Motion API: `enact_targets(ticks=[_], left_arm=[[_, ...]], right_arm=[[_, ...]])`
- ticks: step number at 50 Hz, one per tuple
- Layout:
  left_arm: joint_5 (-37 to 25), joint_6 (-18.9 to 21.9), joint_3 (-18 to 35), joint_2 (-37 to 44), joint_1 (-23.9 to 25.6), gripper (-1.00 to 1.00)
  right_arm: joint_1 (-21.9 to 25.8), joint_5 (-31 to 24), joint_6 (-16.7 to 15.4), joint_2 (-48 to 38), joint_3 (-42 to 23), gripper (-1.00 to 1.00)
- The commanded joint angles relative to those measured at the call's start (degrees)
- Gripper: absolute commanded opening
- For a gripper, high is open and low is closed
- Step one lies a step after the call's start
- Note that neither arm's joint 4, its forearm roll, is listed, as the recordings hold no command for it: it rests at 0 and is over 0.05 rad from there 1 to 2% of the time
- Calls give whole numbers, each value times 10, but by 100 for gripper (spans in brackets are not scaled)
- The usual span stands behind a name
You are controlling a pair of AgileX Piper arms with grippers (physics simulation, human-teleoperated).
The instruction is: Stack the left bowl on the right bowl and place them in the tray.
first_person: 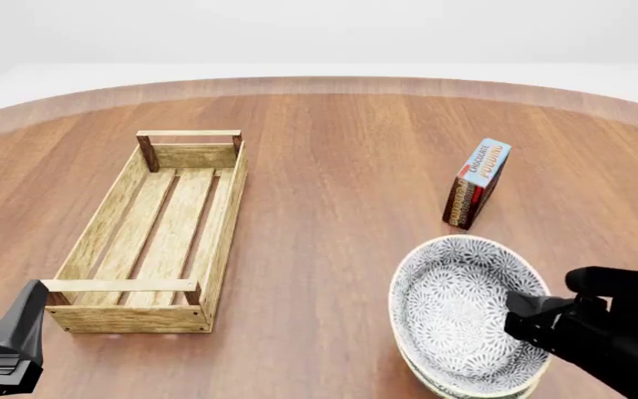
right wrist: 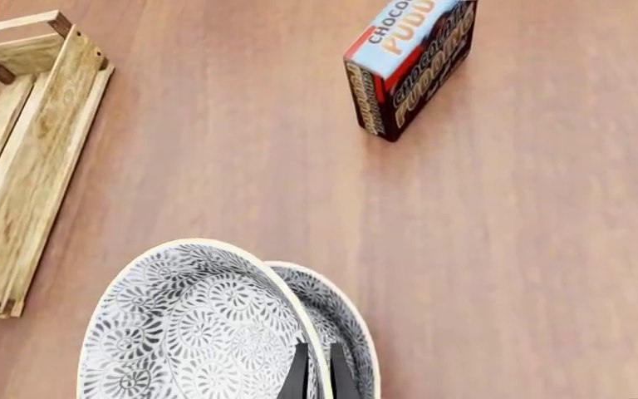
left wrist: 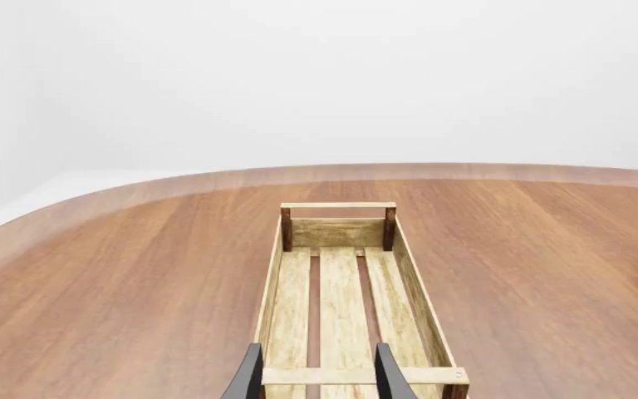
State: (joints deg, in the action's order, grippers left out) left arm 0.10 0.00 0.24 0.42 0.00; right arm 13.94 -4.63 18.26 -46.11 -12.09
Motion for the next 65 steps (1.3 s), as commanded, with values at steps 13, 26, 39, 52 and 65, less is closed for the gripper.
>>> enact_targets(ticks=[13,26,39,52,65], left_arm=[[0,0,0,0,0,100],[0,0,0,0,0,100],[0,0,0,0,0,100],[0,0,0,0,0,100],[0,0,0,0,0,100]], right_arm=[[-18,56,-2,-40,26,-100],[-22,66,-13,-56,25,100],[-26,64,-12,-50,27,100],[-30,23,-20,-18,12,100],[-62,-103,-32,96,-2,100]])
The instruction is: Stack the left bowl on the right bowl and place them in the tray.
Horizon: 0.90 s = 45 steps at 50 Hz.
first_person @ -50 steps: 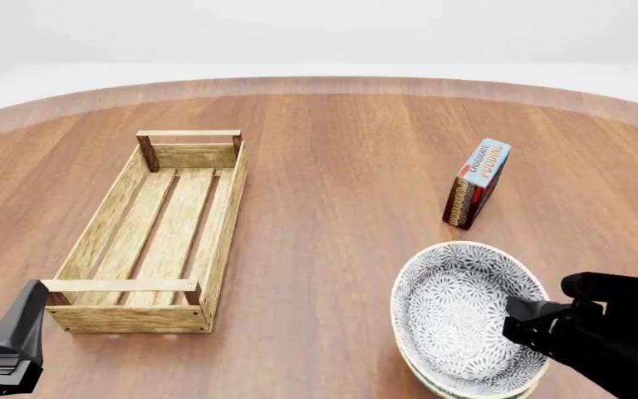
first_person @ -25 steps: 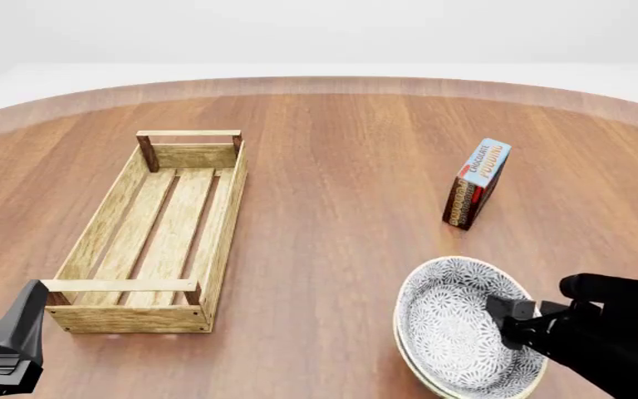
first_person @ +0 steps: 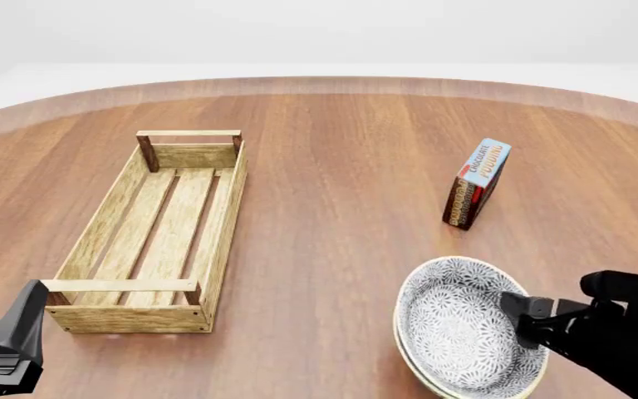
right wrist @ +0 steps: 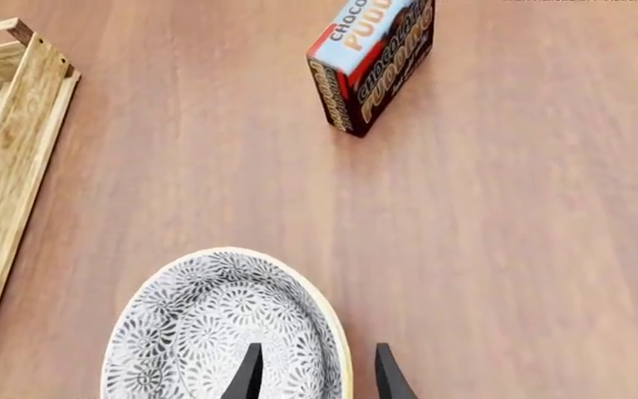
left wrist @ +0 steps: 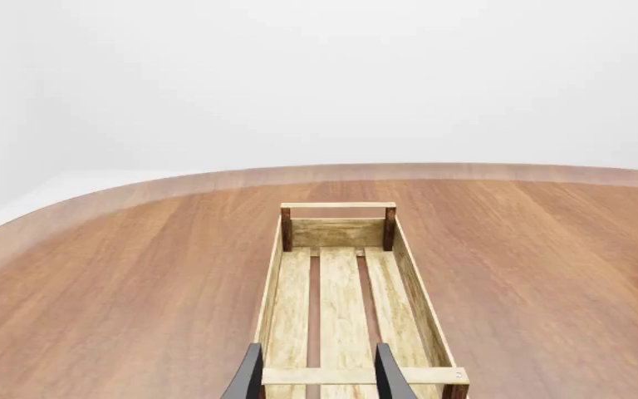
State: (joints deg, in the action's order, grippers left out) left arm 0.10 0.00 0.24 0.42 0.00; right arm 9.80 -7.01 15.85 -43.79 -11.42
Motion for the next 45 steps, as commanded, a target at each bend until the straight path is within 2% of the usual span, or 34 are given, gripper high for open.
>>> enact_targets(ticks=[1,6,11,13,15,16,24,27,38,45], left_arm=[[0,0,0,0,0,100],[0,0,0,0,0,100],[0,0,0,0,0,100],[0,0,0,0,0,100],[0,0,0,0,0,100],[0,0,0,0,0,100],[0,0,0,0,0,100],[0,0,0,0,0,100],[0,0,0,0,0,100],[0,0,0,0,0,100]], right_arm=[[-21,-86,-8,82,-7,100],[-23,-85,-4,91,4,100],[-9,-38,15,71,43,100],[14,-25,40,73,63,100],[23,-16,51,76,73,100],[32,6,70,69,91,100],[50,46,97,44,114,100],[49,54,96,33,114,100],[49,27,103,56,114,100],[53,54,108,27,114,100]])
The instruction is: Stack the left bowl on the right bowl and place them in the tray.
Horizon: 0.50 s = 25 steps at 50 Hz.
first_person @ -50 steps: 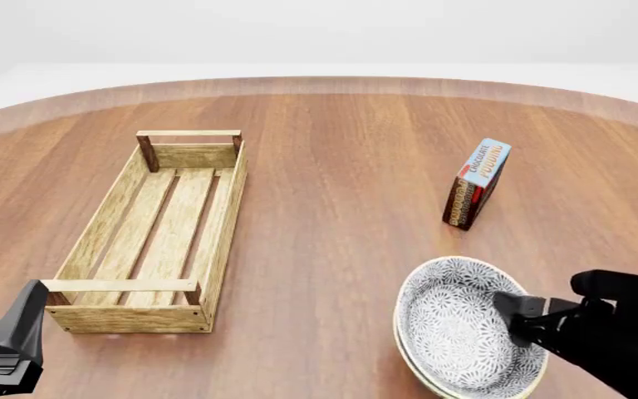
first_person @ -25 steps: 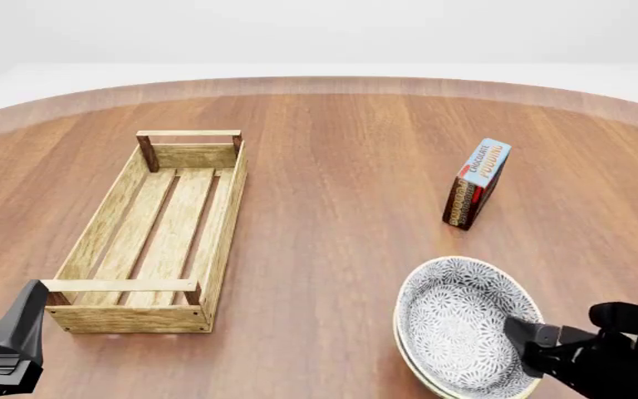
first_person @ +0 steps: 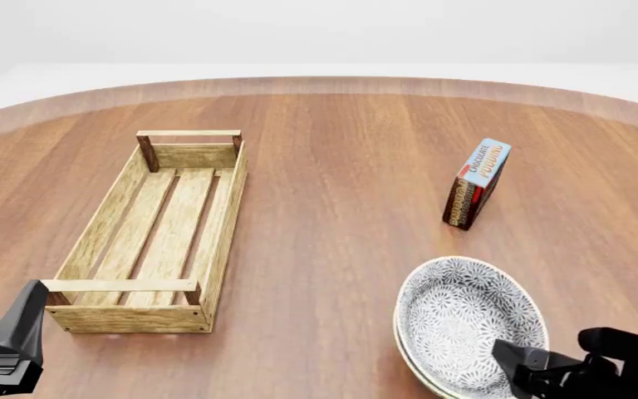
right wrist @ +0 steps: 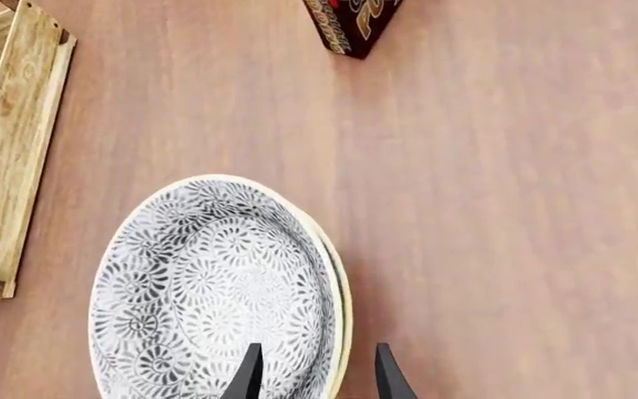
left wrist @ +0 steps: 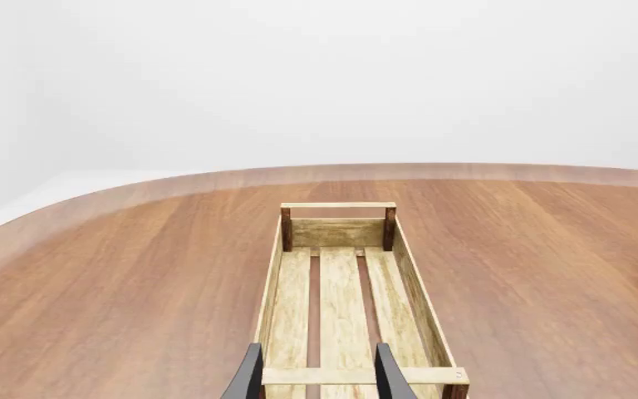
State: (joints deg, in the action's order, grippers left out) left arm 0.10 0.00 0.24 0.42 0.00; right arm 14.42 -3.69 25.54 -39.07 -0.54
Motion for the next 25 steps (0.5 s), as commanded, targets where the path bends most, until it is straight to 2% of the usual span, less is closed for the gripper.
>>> enact_targets(ticks=[1,8,9,18,22,25], left_arm=[[0,0,0,0,0,100],[0,0,0,0,0,100],[0,0,0,0,0,100],[0,0,0,0,0,100],[0,0,0,0,0,100],[0,0,0,0,0,100]], right_arm=[[9,24,12,-23,5,100],[20,61,18,-62,5,100],[22,70,18,-71,5,-100],[36,130,29,-121,5,-100],[32,113,24,-98,5,-100],[25,75,15,-48,5,-100]])
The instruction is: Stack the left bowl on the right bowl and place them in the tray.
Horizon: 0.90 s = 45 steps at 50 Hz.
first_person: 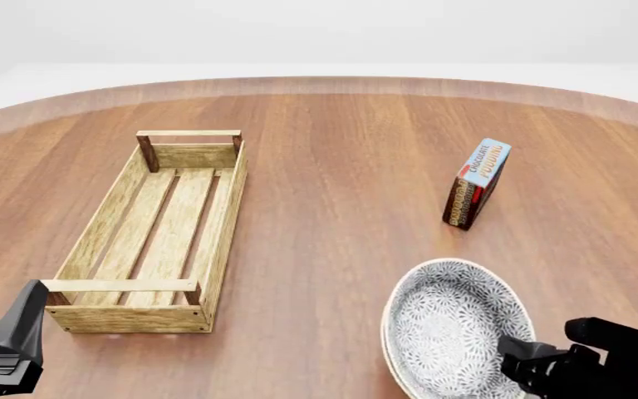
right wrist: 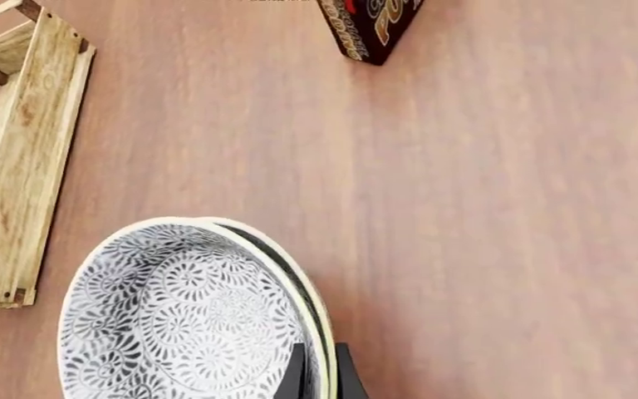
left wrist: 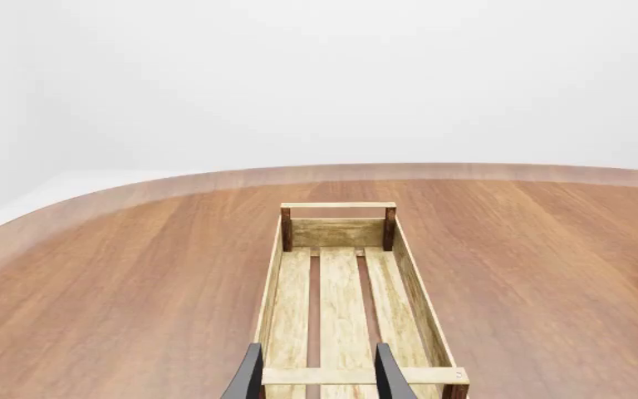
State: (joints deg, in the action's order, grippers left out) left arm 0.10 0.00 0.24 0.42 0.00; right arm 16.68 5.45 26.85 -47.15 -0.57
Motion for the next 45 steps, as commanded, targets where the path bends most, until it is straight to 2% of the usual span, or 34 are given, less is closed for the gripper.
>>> enact_targets(ticks=[1,3,6,15,30,45], left_arm=[[0,0,0,0,0,100],[0,0,0,0,0,100],[0,0,0,0,0,100],[0,0,0,0,0,100],[0,0,0,0,0,100],[0,0,0,0,0,100]], right_arm=[[-2,-25,-1,46,6,-100],[-2,-38,-3,62,5,-100],[-10,-100,-15,112,-18,-100],[-23,-193,-32,169,-90,-100],[-34,-219,-51,139,-186,-100],[-33,-183,-50,65,-288,-100]])
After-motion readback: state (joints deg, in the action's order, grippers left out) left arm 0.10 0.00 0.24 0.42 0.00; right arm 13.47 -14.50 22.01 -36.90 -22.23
